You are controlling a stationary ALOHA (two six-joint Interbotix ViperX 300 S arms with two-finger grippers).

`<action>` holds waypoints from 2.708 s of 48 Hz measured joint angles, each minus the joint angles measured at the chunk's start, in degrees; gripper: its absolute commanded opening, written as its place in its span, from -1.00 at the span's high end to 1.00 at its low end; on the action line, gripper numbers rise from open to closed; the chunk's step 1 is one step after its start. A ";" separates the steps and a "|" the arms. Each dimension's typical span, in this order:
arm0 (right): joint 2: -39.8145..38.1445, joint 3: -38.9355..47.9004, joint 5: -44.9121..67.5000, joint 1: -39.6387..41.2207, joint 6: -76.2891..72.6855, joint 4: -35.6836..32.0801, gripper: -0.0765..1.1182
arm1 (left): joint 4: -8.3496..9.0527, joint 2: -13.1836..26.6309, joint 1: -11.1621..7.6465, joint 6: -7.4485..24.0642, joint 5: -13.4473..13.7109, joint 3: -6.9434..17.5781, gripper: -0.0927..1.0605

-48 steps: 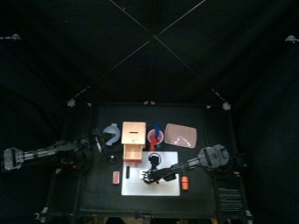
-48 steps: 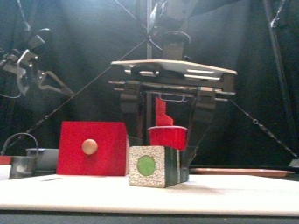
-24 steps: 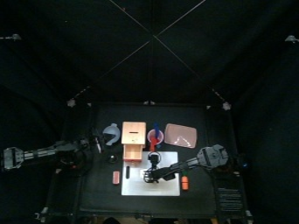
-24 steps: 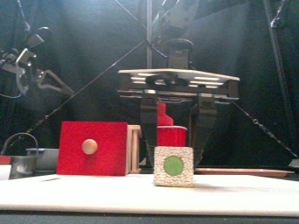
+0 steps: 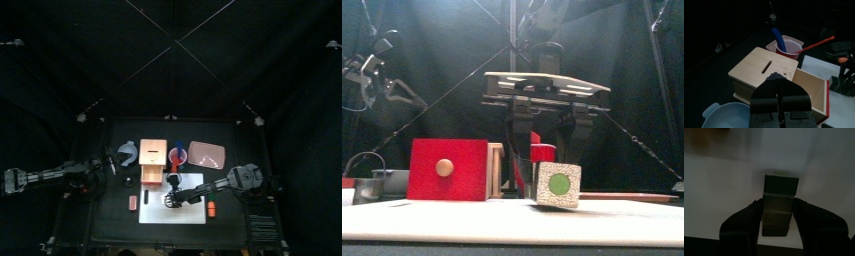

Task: Place sushi on board then cut the sushi with the knife then place the pieces on the plate
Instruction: Pick knife at handle with right hand

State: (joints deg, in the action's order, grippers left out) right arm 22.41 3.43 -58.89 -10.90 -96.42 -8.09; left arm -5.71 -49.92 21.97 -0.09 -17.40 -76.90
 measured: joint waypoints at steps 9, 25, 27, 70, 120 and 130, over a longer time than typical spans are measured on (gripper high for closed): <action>-0.35 -0.62 -0.79 0.09 0.26 -0.35 -0.65 | -0.09 0.00 0.09 0.00 -0.09 0.00 0.67; -12.48 0.88 -2.37 -1.32 15.56 -1.67 -0.65 | -0.09 0.00 0.09 0.00 -0.09 0.44 0.67; -13.01 1.23 -2.37 -1.49 18.54 -0.18 -0.65 | -0.09 0.00 0.00 0.09 -0.09 0.53 0.67; -58.10 26.63 5.27 -1.67 40.52 -25.49 -0.64 | 0.26 0.00 3.16 0.26 -3.08 4.48 0.67; -67.94 30.67 16.61 5.45 67.41 -16.44 -0.64 | 0.09 0.00 4.31 0.18 -3.08 6.68 0.66; -65.57 32.43 18.11 9.32 68.20 -13.01 -0.64 | 0.09 0.00 4.48 0.18 -2.99 6.68 0.66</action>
State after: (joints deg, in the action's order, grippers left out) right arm -43.15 35.86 -40.78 -1.58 -28.21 -21.09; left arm -5.63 -49.92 26.46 0.09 -20.39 -70.22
